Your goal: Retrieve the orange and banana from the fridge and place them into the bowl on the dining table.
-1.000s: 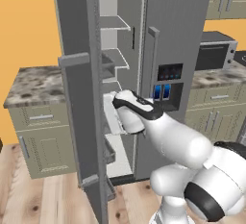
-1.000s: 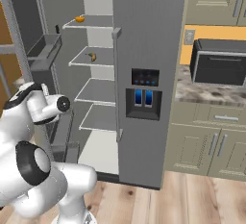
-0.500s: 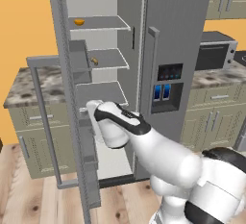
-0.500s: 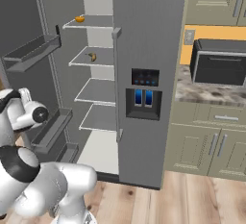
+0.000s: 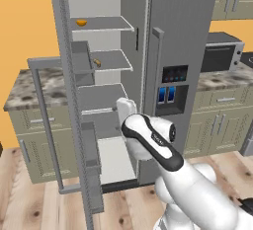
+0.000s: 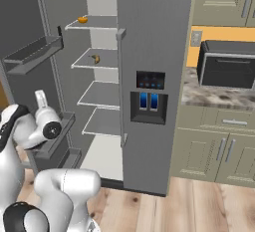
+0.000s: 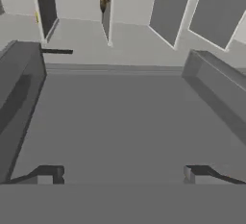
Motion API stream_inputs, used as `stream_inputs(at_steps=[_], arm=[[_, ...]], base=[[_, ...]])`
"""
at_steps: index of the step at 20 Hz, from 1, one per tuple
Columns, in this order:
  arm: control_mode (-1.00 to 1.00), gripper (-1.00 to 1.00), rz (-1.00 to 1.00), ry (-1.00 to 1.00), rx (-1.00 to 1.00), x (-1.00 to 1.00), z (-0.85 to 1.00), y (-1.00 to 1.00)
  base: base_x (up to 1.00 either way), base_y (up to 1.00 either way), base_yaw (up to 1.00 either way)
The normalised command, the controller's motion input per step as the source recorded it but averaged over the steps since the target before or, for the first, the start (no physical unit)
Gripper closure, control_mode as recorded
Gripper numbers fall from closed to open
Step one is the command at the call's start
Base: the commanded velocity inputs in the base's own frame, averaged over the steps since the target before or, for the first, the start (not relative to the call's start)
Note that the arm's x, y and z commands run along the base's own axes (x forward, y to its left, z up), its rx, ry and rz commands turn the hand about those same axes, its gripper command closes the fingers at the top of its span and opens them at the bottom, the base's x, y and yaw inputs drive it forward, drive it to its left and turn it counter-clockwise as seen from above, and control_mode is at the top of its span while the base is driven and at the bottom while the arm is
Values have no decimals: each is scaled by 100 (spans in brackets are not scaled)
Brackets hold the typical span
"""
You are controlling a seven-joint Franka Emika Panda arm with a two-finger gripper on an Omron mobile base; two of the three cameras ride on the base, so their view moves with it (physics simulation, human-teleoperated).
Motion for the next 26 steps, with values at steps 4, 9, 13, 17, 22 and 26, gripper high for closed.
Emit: stream_inputs(at_steps=[4,9,13,17,22,26], arm=[[-100,-100,-12,46,-33,10,98,-17],[-100,-100,-9,48,-49,1,86,-26],[-100,-100,-4,39,-46,-6,63,-48],[-100,-100,0,38,-31,-13,37,-61],[-100,-100,2,16,-11,-32,-7,-43],[-100,-100,26,-2,-3,-47,0,-31]], base=[[0,0,0],[0,0,0],[0,0,0],[0,0,0],[0,0,0],[0,0,0]])
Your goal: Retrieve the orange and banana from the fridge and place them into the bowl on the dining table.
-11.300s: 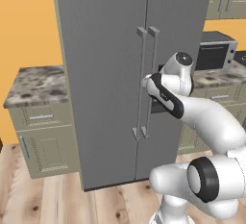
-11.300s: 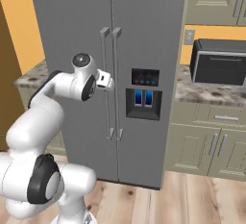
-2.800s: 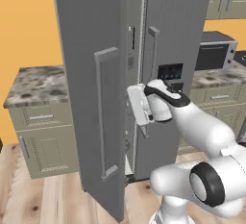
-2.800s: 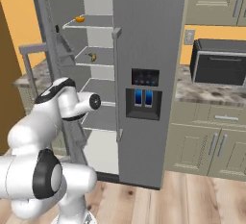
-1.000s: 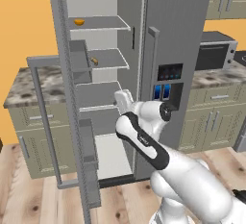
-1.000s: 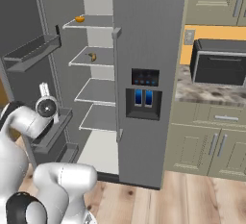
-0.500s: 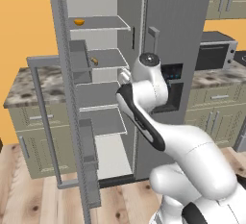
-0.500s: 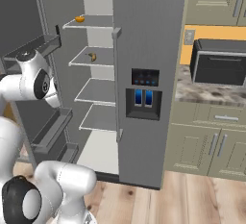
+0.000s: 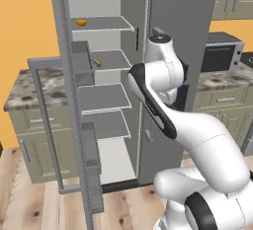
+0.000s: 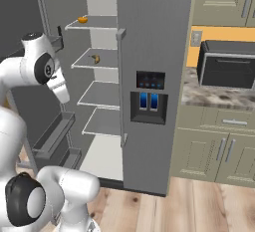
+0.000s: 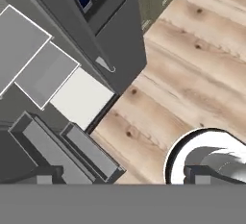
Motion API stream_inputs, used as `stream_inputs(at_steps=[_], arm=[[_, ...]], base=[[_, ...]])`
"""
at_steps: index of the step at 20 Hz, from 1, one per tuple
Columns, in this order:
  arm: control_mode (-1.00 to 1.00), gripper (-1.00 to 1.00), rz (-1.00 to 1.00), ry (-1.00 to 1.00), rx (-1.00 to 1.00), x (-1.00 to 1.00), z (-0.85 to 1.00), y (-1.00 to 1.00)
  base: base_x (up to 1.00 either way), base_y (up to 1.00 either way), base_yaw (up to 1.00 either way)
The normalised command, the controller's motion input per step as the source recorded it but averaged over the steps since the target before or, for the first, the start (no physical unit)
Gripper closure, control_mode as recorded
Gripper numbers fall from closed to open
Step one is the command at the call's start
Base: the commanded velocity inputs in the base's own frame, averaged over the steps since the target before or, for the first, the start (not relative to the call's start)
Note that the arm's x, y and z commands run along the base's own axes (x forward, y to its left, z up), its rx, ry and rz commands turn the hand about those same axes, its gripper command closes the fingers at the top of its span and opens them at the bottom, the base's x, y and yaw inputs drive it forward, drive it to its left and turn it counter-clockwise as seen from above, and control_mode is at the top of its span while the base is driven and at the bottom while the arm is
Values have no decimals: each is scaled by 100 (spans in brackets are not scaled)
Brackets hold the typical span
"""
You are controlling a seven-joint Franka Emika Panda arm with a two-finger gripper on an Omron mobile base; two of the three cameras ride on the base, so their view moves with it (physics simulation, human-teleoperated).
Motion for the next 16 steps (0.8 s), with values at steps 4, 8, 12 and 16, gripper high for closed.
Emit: stream_inputs(at_steps=[4,8,12,16], arm=[[-100,-100,43,-14,-6,-54,0,-28],[-100,-100,54,-23,-8,-27,0,-16],[-100,-100,64,-23,-10,0,0,-11],[-100,-100,55,-19,-16,-2,6,-4]], base=[[0,0,0],[0,0,0],[0,0,0],[0,0,0]])
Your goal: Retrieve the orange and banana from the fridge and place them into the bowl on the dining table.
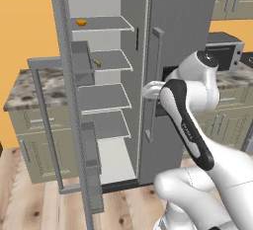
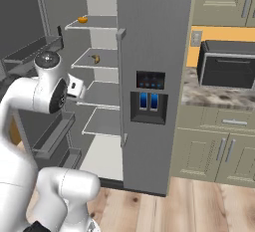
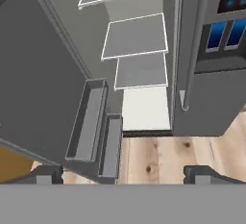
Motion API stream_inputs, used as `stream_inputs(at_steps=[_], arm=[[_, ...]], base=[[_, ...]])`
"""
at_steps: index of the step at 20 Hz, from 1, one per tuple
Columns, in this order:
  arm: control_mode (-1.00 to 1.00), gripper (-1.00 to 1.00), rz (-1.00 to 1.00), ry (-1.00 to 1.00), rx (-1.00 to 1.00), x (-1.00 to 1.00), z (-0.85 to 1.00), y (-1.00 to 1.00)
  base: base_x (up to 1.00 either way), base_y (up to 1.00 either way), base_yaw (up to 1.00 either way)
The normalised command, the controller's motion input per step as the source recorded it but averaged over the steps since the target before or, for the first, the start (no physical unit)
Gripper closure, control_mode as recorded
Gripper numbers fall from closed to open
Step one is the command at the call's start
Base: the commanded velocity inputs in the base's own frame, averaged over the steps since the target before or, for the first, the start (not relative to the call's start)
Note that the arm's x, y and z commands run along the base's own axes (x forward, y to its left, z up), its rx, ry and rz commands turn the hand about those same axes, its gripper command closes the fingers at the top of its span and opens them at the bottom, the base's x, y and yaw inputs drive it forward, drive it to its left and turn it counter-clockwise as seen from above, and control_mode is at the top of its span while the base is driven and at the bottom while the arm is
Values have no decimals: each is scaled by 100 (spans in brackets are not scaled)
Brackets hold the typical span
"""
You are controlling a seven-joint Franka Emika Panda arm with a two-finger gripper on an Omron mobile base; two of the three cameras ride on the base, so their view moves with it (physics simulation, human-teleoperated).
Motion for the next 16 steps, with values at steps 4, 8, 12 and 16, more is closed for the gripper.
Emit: stream_inputs(at_steps=[4,8,12,16], arm=[[-100,-100,29,-14,-27,-19,16,0],[-100,-100,2,-12,-22,-24,2,-3],[-100,-100,-2,0,-8,-11,1,-33],[-100,-100,0,0,-1,-23,0,-53]], base=[[0,0,0],[0,0,0],[0,0,0],[0,0,0]])
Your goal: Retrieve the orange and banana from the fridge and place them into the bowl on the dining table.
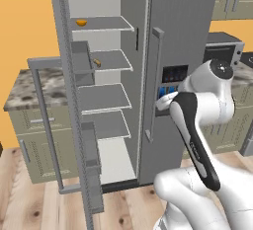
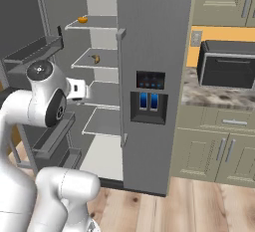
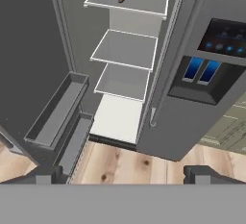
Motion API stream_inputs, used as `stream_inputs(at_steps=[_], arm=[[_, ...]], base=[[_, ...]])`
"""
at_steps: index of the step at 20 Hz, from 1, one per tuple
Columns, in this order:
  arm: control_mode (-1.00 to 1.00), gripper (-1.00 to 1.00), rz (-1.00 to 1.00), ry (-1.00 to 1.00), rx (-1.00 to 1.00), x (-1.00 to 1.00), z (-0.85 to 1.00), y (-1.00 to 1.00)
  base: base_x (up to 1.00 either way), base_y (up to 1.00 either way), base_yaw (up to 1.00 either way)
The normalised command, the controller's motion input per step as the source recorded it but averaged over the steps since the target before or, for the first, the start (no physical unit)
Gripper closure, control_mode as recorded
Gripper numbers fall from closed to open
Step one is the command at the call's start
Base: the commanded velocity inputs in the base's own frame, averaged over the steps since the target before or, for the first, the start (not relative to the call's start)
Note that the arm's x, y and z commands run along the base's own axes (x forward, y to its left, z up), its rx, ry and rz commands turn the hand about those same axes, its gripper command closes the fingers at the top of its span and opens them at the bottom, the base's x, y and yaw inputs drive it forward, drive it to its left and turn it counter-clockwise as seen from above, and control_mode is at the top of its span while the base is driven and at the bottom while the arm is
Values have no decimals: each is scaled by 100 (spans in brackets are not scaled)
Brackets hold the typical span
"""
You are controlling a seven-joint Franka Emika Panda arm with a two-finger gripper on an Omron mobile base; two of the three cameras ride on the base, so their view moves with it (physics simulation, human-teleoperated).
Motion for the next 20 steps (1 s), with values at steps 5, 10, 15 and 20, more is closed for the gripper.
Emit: stream_inputs(at_steps=[5,10,15,20], arm=[[-100,-100,0,0,0,-48,0,-35],[-100,-100,-3,-2,0,-46,0,-2],[-100,-100,0,-1,0,-7,0,-1],[-100,-100,0,0,0,-7,0,0]], base=[[0,0,0],[0,0,0],[0,0,0],[0,0,0]])
